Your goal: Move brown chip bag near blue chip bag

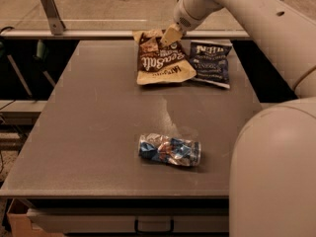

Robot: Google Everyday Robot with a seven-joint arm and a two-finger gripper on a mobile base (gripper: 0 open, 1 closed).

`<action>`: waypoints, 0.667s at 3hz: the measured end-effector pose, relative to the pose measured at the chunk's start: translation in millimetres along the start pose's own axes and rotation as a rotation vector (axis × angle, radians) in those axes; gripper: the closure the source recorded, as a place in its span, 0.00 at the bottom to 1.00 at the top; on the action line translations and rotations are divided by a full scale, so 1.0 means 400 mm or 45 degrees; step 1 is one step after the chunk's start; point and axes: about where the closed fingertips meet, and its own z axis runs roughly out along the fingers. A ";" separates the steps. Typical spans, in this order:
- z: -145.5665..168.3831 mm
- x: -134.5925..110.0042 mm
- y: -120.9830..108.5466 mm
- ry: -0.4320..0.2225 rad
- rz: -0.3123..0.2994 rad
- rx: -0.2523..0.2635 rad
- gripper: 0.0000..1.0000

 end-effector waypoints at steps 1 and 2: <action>-0.014 0.025 -0.016 0.020 0.003 0.030 0.00; -0.063 0.076 -0.034 0.035 0.027 0.077 0.00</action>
Offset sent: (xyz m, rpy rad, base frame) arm -0.0247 -0.0819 0.0189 -0.0218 -0.0595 -0.1190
